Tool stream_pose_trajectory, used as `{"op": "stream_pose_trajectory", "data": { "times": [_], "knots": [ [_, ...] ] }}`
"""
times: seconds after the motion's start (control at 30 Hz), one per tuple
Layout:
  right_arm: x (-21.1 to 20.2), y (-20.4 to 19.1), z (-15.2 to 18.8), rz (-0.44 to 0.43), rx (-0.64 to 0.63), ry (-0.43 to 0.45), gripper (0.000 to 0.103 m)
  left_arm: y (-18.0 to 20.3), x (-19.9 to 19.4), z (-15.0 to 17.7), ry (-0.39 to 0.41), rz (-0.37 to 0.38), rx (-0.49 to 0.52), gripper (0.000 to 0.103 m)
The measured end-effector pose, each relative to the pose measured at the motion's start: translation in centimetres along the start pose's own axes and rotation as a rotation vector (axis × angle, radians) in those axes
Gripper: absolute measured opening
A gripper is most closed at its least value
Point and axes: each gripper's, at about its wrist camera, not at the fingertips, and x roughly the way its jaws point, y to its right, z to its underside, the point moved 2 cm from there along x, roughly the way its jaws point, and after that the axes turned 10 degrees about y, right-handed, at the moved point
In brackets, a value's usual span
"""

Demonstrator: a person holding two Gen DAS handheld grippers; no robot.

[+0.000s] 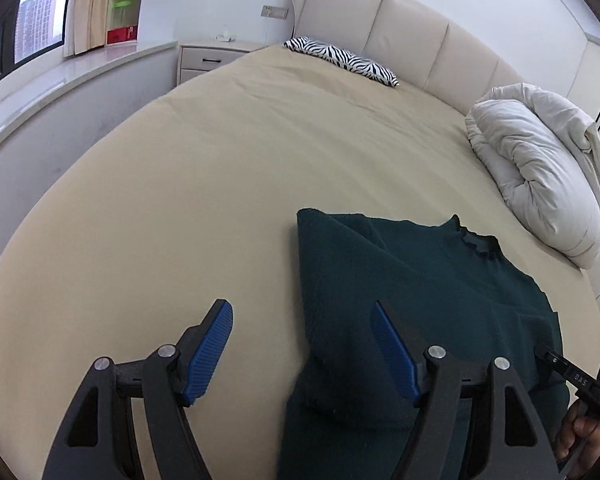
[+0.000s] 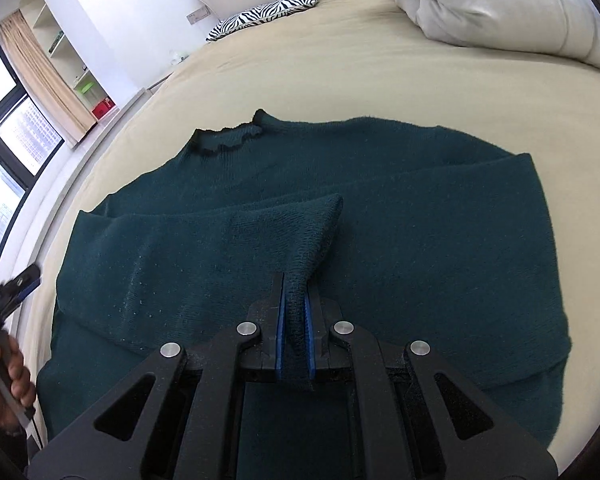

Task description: Fold small clothes

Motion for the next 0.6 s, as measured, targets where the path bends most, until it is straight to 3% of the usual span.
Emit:
{"op": "stream_pose_trajectory", "data": {
  "times": [0.17,0.33,0.37,0.4,0.47,0.6],
  "knots": [
    [-0.9,0.1,-0.4,-0.004,-0.024,0.052,0.008,0.4,3.6,-0.9,-0.073,-0.005,-0.006,0.073],
    [-0.6,0.4,0.8,0.013,-0.047,0.031,0.007,1.0,5.6,-1.0,-0.089,-0.014,0.034,0.058],
    [-0.1,0.4,0.9,0.017,-0.045,0.026,0.007,1.1,5.7,-1.1,-0.089,-0.011,0.042,0.048],
    [0.3,0.4,1.0,0.015,-0.038,0.027,0.007,1.3,5.9,-1.3,-0.092,-0.002,0.049,0.032],
    [0.4,0.5,1.0,0.01,-0.027,0.036,0.007,1.4,6.2,-1.6,-0.098,0.011,0.056,0.012],
    [0.4,-0.3,0.7,0.016,-0.062,0.043,0.007,0.7,5.4,-2.1,-0.043,-0.006,0.068,0.008]
  ]
}}
